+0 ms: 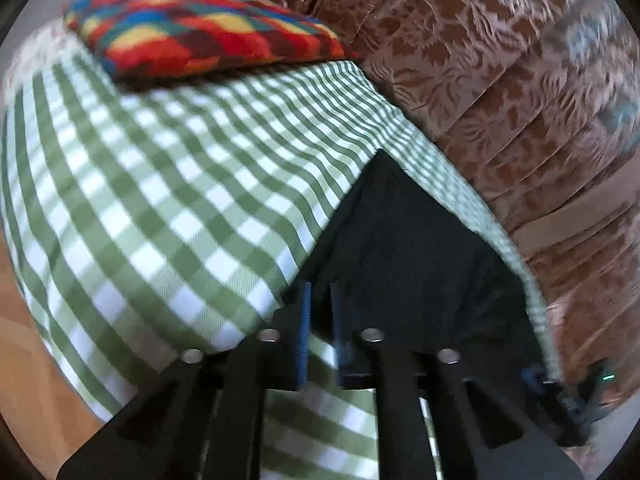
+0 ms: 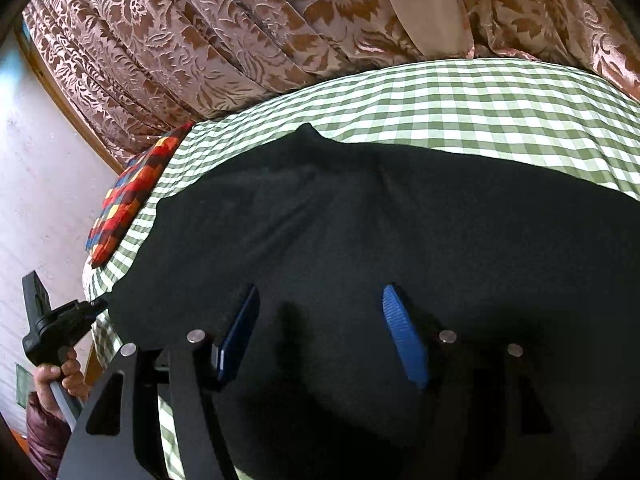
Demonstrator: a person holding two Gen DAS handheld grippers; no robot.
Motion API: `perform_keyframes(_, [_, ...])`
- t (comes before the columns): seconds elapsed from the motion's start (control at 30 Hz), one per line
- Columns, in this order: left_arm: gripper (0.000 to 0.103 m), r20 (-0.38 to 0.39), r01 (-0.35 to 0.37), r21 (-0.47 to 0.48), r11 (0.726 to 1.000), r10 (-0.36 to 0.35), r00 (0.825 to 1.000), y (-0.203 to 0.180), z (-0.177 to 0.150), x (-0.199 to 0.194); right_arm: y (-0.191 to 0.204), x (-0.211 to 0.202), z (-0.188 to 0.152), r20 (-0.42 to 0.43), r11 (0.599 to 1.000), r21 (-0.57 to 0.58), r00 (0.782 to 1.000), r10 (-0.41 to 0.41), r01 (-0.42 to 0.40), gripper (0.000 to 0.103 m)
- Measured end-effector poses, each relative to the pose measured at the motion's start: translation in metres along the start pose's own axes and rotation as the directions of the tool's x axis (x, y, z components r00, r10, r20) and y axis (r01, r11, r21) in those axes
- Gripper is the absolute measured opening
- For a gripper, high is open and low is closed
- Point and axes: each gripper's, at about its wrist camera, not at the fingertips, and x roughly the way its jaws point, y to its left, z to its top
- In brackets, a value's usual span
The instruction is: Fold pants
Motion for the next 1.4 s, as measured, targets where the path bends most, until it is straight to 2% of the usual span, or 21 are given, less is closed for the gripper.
perform_keyframes(0.07, [0.005, 0.0, -0.061, 0.035, 0.998, 0.061, 0.998, -0.001, 0.002, 0.014, 0.002, 0.006, -0.007, 0.025, 0.999, -0.046, 0.999, -0.022, 0.023, 0.065])
perform_keyframes(0.2, [0.005, -0.004, -0.115, 0.103, 0.988, 0.116, 0.993, -0.005, 0.004, 0.023, 0.01, 0.009, -0.012, 0.032, 0.993, -0.108, 0.998, -0.051, 0.054, 0.071])
perform_keyframes(0.27, [0.008, -0.016, -0.111, 0.069, 0.991, 0.113, 0.993, 0.003, 0.005, 0.017, 0.011, 0.01, -0.013, 0.034, 0.991, -0.119, 0.998, -0.052, 0.055, 0.073])
perform_keyframes(0.3, [0.015, -0.01, -0.118, 0.054, 0.992, 0.118, 0.993, 0.005, 0.006, 0.013, 0.012, 0.01, -0.013, 0.034, 0.991, -0.12, 0.998, -0.051, 0.055, 0.074])
perform_keyframes(0.37, [0.017, 0.038, -0.177, 0.07, 0.982, 0.175, 0.984, 0.002, 0.005, -0.001, 0.011, 0.01, -0.013, 0.035, 0.992, -0.118, 0.998, -0.048, 0.052, 0.074])
perform_keyframes(0.43, [0.017, 0.099, -0.24, 0.15, 0.959, 0.227, 0.969, -0.016, 0.001, -0.013, 0.011, 0.009, -0.013, 0.035, 0.992, -0.116, 0.998, -0.045, 0.048, 0.074])
perform_keyframes(0.5, [0.017, 0.134, -0.263, 0.206, 0.943, 0.239, 0.962, -0.033, -0.003, -0.019, 0.011, 0.009, -0.013, 0.036, 0.992, -0.117, 0.998, -0.046, 0.05, 0.074])
perform_keyframes(0.53, [0.022, 0.154, -0.267, 0.239, 0.934, 0.235, 0.96, -0.044, -0.007, -0.023, 0.012, 0.009, -0.013, 0.037, 0.992, -0.118, 0.998, -0.048, 0.052, 0.074])
perform_keyframes(0.6, [0.036, 0.168, -0.247, 0.277, 0.929, 0.206, 0.964, -0.06, -0.01, -0.024, 0.012, 0.009, -0.013, 0.037, 0.991, -0.12, 0.998, -0.049, 0.053, 0.074])
perform_keyframes(0.73, [0.036, 0.159, -0.195, 0.361, 0.912, 0.146, 0.977, -0.094, -0.025, -0.021, 0.012, 0.008, -0.013, 0.038, 0.991, -0.124, 0.998, -0.053, 0.057, 0.074])
perform_keyframes(0.83, [0.036, 0.142, -0.171, 0.431, 0.886, 0.12, 0.982, -0.116, -0.039, -0.013, 0.013, 0.008, -0.014, 0.038, 0.991, -0.123, 0.998, -0.053, 0.057, 0.074])
perform_keyframes(0.93, [0.036, 0.129, -0.157, 0.465, 0.871, 0.109, 0.986, -0.128, -0.048, -0.006, 0.013, 0.009, -0.014, 0.038, 0.991, -0.124, 0.998, -0.052, 0.056, 0.074])
perform_keyframes(1.23, [0.036, 0.111, -0.142, 0.499, 0.855, 0.1, 0.989, -0.141, -0.053, 0.003, 0.014, 0.009, -0.014, 0.04, 0.989, -0.136, 0.998, -0.05, 0.056, 0.077])
perform_keyframes(1.4, [0.036, 0.102, -0.144, 0.536, 0.832, 0.106, 0.989, -0.146, -0.045, 0.009, 0.014, 0.01, -0.014, 0.041, 0.989, -0.135, 0.998, -0.049, 0.054, 0.078])
